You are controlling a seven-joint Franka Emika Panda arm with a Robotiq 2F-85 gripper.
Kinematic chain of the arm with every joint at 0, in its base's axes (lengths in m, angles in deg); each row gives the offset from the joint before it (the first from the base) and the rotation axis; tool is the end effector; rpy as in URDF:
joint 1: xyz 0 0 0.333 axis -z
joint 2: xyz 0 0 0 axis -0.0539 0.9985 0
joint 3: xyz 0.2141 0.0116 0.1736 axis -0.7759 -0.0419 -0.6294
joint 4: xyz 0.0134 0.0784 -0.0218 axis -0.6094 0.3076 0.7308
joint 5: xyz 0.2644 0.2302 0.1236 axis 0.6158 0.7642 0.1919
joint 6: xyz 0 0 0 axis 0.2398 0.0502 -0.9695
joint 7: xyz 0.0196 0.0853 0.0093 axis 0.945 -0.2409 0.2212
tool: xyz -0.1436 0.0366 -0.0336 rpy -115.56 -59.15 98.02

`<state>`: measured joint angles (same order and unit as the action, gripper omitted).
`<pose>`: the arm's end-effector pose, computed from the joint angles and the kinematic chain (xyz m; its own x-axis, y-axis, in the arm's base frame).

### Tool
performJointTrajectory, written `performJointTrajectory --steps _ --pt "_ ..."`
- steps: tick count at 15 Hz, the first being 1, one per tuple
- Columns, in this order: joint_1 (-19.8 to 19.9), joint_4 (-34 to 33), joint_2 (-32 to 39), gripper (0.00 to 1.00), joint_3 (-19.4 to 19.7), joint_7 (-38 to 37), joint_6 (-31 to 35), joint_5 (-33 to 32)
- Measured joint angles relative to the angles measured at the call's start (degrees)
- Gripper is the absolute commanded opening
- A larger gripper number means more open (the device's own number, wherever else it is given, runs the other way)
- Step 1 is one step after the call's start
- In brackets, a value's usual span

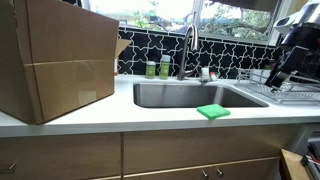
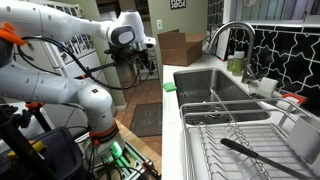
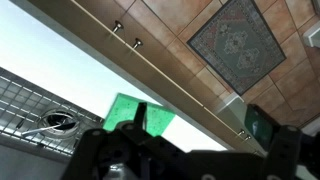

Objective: Put the white sponge on the edge of the sink then put the green sponge in the sponge holder

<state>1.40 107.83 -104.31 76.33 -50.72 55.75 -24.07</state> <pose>0.3226 -0.0053 0.4225 0.9674 -0.0497 0.2482 0.0047 -0.9769 -0.2138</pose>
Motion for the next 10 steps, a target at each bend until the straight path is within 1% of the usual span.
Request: performJointTrajectory --steps 3,7,9,10 --pt "0.00 2.21 0.42 1.00 -0.08 0.00 -0.12 0.00" --pt "0.01 1.87 0.91 1.00 -0.12 0.00 -0.12 0.00" --pt "1.22 0.37 1.69 1.00 -0.03 -1.74 1.01 -0.07" --pt "2.83 -0.85 2.59 1.00 0.30 -2.62 2.51 -0.54"
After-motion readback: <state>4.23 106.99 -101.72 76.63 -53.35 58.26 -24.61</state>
